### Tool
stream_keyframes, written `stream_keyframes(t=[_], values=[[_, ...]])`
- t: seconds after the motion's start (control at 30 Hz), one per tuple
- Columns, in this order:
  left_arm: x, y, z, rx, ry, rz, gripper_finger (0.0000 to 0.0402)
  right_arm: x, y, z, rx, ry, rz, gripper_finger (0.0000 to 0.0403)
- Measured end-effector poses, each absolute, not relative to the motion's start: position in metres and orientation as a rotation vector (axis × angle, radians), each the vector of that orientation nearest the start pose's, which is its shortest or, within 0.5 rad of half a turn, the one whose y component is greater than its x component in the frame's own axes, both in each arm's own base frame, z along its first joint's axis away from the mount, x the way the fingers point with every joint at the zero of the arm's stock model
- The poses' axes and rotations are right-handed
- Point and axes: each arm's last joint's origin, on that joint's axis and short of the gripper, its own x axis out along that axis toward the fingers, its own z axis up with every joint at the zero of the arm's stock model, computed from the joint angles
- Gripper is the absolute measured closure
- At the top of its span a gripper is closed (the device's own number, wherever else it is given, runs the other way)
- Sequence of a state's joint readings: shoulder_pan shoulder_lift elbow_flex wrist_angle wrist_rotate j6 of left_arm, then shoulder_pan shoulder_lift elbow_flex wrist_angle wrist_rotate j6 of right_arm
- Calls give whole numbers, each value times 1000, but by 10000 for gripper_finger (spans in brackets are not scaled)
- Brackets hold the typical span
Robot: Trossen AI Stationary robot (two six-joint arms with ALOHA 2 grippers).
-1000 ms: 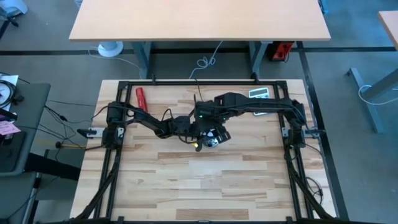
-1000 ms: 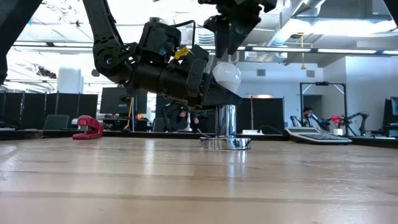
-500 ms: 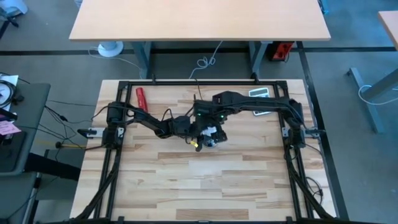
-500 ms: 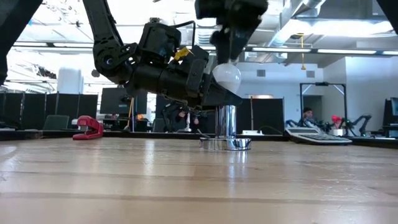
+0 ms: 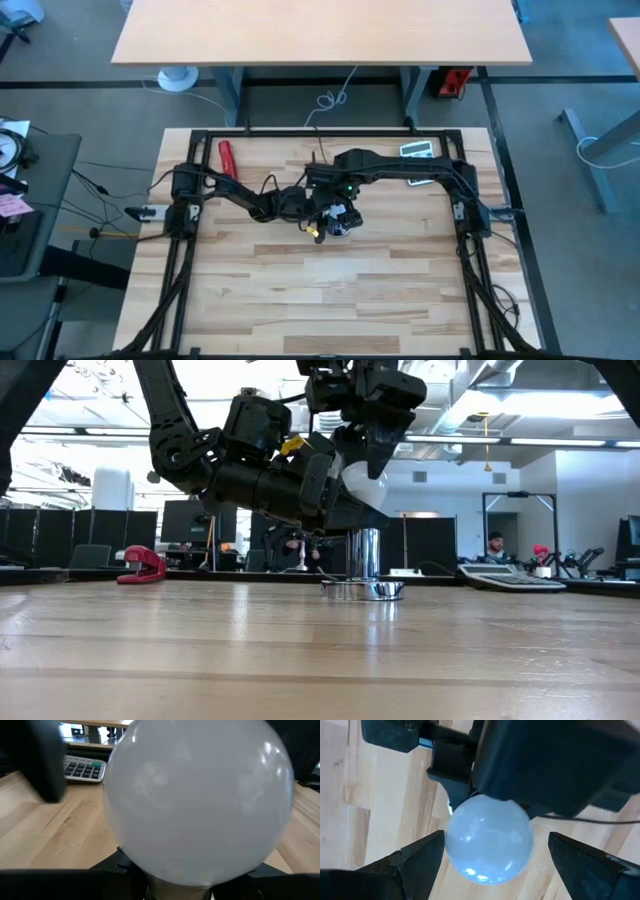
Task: Screw lightbulb
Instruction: Insert the lightbulb into the silver lamp socket
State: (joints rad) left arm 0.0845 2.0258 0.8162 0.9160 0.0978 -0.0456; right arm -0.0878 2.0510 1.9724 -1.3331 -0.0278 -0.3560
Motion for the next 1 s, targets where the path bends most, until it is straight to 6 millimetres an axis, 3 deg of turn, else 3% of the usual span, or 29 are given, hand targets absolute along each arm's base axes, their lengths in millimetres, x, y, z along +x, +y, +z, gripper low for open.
stream_keyframes(t=[0.33,0.53,0.73,1.0], values=[[370,28,104,-70,296,-9,247,400,-41,264,-58,1455,139,120],[370,28,104,-66,299,-10,247,403,-42,265,40,1414,60,125],[370,28,104,-74,299,-9,247,404,-46,265,269,1392,-128,126],[370,28,104,-71,299,-5,247,404,-36,265,461,1383,-322,127]])
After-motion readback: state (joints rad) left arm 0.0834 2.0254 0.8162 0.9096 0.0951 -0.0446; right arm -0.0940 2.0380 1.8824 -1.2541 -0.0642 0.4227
